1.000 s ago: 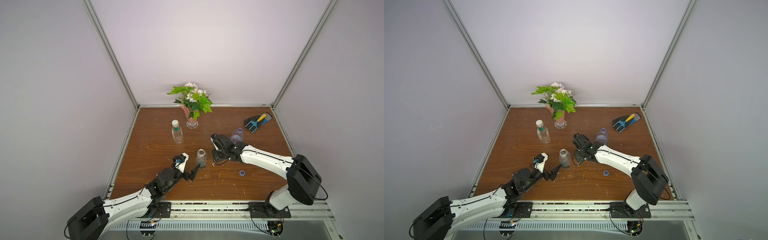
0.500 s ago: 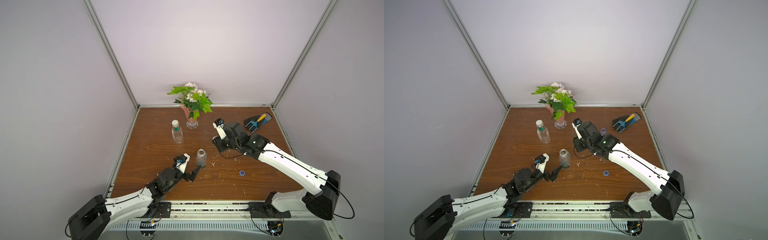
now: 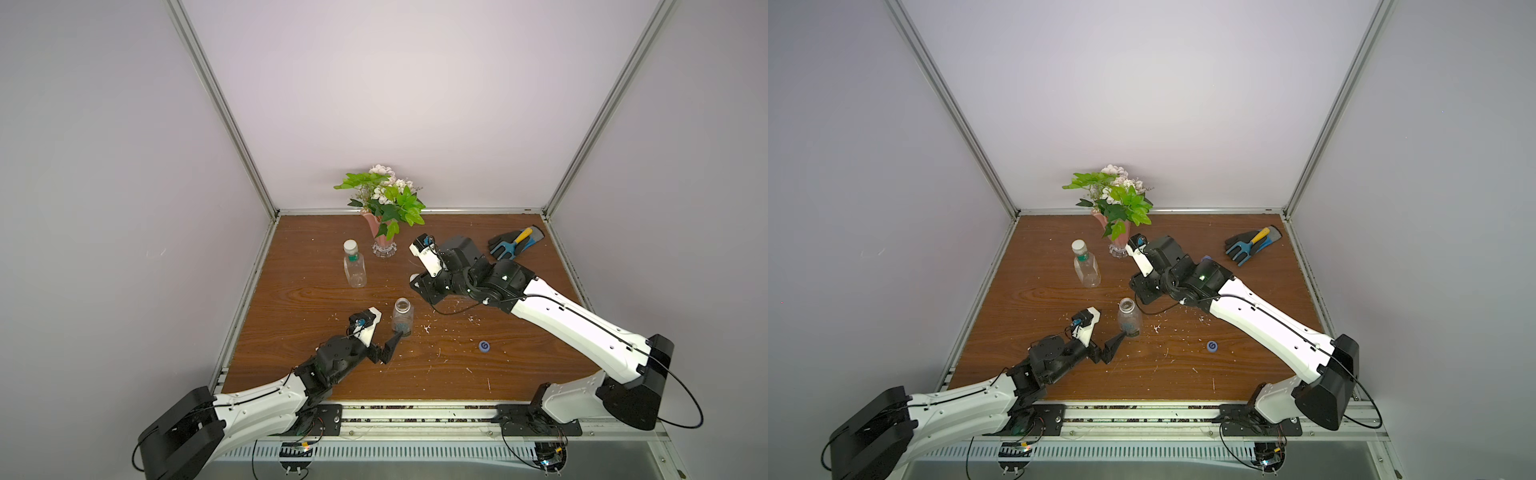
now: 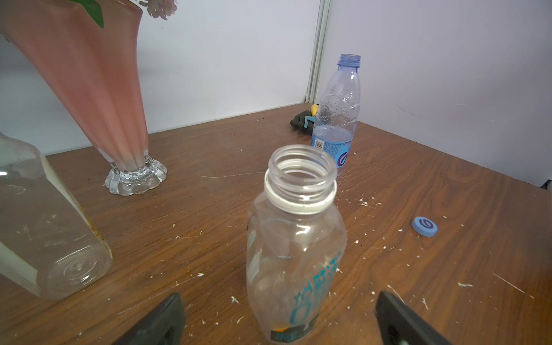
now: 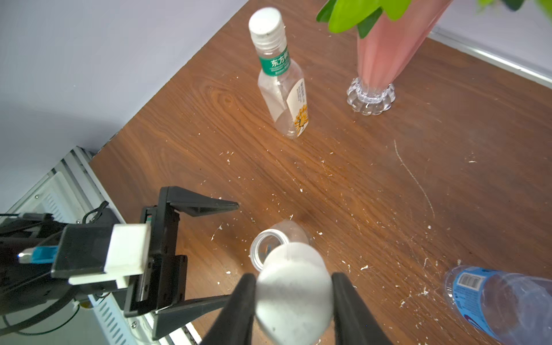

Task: Screw on the bottle caps
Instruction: Screw the bottle cap onto the plastic bottle.

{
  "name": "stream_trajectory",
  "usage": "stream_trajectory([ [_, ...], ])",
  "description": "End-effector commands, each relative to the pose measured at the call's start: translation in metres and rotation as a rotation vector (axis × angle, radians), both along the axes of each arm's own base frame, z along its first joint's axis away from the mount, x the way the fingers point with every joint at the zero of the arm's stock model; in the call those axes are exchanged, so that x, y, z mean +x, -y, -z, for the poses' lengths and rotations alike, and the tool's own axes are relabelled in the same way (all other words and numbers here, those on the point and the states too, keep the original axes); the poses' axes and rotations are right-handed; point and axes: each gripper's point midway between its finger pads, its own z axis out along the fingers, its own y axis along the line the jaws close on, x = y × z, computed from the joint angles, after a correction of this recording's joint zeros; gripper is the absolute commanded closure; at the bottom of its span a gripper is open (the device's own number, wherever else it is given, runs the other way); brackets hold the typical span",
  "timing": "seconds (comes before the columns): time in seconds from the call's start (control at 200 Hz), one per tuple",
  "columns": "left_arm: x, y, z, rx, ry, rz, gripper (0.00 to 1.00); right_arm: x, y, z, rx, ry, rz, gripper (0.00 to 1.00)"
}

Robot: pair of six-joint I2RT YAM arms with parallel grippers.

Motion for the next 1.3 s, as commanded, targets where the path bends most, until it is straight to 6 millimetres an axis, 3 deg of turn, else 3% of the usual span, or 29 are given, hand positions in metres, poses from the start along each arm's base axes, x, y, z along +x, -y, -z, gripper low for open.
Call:
stream_trajectory([
  [0.0,0.005,0.004,-0.018,-0.028,0.038,0.004,0.00,-0.008,-0.012,-0.006,0.001,-0.003,-0.055,0.69],
  [0.615,0.005,0.004,-0.019,-0.026,0.040,0.000,0.01,-0.009,-0.031,0.043,-0.138,-0.058,-0.098,0.69],
  [1.296,0.006,0.004,-0.016,-0.015,0.035,-0.001,0.01,-0.012,-0.039,0.062,-0.177,-0.082,-0.119,0.68],
])
